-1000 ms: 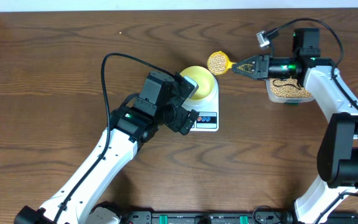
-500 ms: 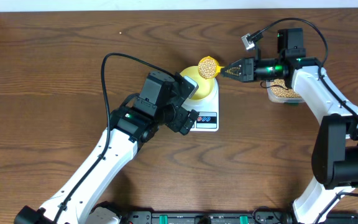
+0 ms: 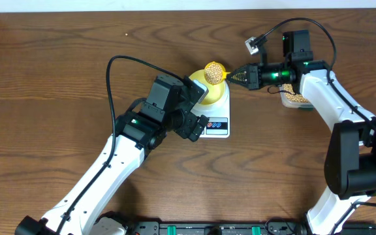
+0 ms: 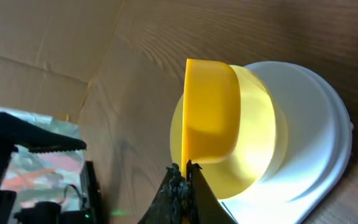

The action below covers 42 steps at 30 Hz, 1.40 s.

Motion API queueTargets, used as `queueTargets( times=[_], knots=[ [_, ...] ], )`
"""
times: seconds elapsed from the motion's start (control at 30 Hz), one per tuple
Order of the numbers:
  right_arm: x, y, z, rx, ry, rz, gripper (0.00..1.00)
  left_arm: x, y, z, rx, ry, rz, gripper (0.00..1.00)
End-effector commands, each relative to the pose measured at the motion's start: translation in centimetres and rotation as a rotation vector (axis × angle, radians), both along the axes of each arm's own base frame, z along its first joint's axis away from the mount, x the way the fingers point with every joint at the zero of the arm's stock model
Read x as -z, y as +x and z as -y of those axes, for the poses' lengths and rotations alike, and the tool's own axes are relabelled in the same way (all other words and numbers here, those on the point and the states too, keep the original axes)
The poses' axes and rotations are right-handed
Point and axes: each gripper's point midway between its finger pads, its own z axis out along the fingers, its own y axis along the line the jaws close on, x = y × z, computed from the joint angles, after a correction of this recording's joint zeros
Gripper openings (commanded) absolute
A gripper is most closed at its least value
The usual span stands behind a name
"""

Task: Scoop item into bowl and weigh 50g on scale
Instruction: 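Tip the scoop to pour soybeans into the yellow bowl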

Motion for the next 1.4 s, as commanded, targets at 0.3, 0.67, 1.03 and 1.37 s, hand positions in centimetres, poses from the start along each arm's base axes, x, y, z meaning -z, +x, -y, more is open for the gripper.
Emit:
queueTargets(
  times=[0.3, 0.67, 1.03, 1.37],
  knots=[
    [0.29, -0.32, -0.40, -0.107, -0.026, 0.193, 0.01, 0.53, -0.21, -0.06, 0.002, -0.001, -0.020, 0.93],
    [0.30, -0.31, -0.40, -0.164, -0.048, 0.320, 0.01, 0.53, -0.21, -0.06, 0.002, -0.001, -0.020, 0.93],
    [0.52, -0.15, -0.27, -0.210, -0.084, 0.436, 0.01, 0.53, -0.21, -0.06, 0.002, -0.001, -0.020, 0.93],
    [0.52, -0.15, -0.27, -0.274, -0.107, 0.574, 0.01, 0.53, -0.21, -0.06, 0.002, -0.001, -0.020, 0.93]
  ],
)
